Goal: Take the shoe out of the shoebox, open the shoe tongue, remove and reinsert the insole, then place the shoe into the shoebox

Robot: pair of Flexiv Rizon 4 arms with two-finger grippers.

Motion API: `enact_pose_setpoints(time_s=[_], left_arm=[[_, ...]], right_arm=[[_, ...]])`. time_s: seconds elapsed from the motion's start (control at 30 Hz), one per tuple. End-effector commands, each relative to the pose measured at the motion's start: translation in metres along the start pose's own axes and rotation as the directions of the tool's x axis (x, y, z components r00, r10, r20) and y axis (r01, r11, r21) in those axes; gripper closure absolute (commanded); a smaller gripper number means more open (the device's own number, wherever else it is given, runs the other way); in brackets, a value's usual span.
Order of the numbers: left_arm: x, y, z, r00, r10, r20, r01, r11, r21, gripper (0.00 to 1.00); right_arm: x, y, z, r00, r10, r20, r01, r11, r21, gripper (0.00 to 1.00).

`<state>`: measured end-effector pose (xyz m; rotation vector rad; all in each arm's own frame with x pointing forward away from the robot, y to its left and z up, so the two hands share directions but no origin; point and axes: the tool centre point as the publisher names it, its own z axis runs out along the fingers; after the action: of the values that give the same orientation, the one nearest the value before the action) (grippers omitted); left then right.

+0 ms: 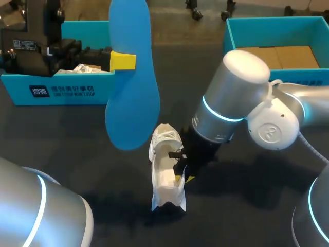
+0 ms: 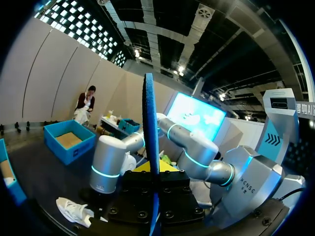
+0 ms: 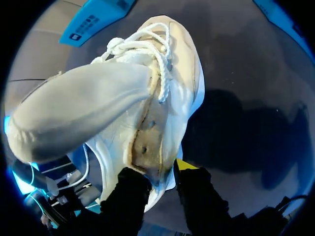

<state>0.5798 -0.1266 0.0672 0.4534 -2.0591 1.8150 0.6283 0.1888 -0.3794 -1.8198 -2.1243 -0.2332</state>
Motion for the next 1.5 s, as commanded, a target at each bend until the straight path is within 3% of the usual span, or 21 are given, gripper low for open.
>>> enact_pose_setpoints(time_s=[0.03, 0.07, 0.1, 0.4, 0.47, 0.53, 0.57, 0.93, 1.0, 1.2, 1.3, 1.4, 1.5], left_arm=[[-0.003, -0.003, 0.002, 1.000, 0.000, -0.004, 0.000, 1.000, -0.005, 1.00], [-0.003, -0.003, 0.002, 1.000, 0.000, -0.004, 0.000, 1.000, -0.005, 1.00], [-0.003, -0.003, 0.002, 1.000, 0.000, -0.004, 0.000, 1.000, -0.005, 1.00], [-0.003, -0.003, 0.002, 1.000, 0.000, -0.004, 0.000, 1.000, -0.005, 1.00], [-0.003, -0.003, 0.002, 1.000, 0.000, -0.004, 0.000, 1.000, -0.005, 1.00], [-0.003, -0.003, 0.002, 1.000, 0.000, -0.004, 0.000, 1.000, -0.005, 1.00], [-0.003, -0.003, 0.002, 1.000, 0.000, -0.004, 0.000, 1.000, -0.005, 1.00], [-0.003, -0.003, 0.002, 1.000, 0.000, -0.004, 0.000, 1.000, -0.005, 1.00], [-0.003, -0.003, 0.002, 1.000, 0.000, -0.004, 0.000, 1.000, -0.005, 1.00], [-0.003, -0.003, 0.002, 1.000, 0.000, -0.004, 0.000, 1.000, -0.005, 1.00], [-0.003, -0.003, 0.002, 1.000, 0.000, -0.004, 0.000, 1.000, -0.005, 1.00], [-0.003, -0.003, 0.002, 1.000, 0.000, -0.004, 0.000, 1.000, -0.005, 1.00], [-0.003, -0.003, 0.002, 1.000, 0.000, -0.004, 0.000, 1.000, -0.005, 1.00]], right_arm=[[0.000, 0.000, 0.003, 1.000, -0.017, -0.006, 0.017, 1.000, 0.001, 0.54], [0.000, 0.000, 0.001, 1.000, -0.019, -0.007, 0.019, 1.000, 0.001, 0.46], [0.001, -0.001, -0.002, 1.000, -0.026, -0.011, 0.026, 1.000, -0.001, 0.00], [0.017, -0.010, -0.052, 0.998, 0.006, -0.070, -0.009, 0.999, -0.047, 0.00], [0.017, -0.011, -0.067, 0.994, 0.008, -0.112, -0.012, 0.999, -0.039, 0.00], [0.010, -0.012, -0.084, 0.976, 0.018, -0.218, -0.030, 0.998, -0.053, 0.00], [0.010, -0.012, -0.090, 0.976, 0.011, -0.216, -0.021, 0.999, -0.043, 0.00], [0.010, -0.012, -0.090, 0.976, 0.011, -0.216, -0.021, 0.999, -0.043, 0.00], [0.013, -0.005, -0.101, 0.947, -0.056, -0.316, 0.031, 0.996, -0.082, 0.00], [0.007, 0.007, -0.154, 0.875, -0.099, -0.474, 0.025, 0.987, -0.158, 0.00], [0.004, 0.014, -0.169, 0.836, -0.109, -0.538, 0.017, 0.985, -0.174, 0.00], [0.004, 0.021, -0.181, 0.715, -0.186, -0.674, 0.070, 0.978, -0.196, 0.00], [0.004, 0.021, -0.181, 0.715, -0.186, -0.674, 0.070, 0.978, -0.196, 0.00]])
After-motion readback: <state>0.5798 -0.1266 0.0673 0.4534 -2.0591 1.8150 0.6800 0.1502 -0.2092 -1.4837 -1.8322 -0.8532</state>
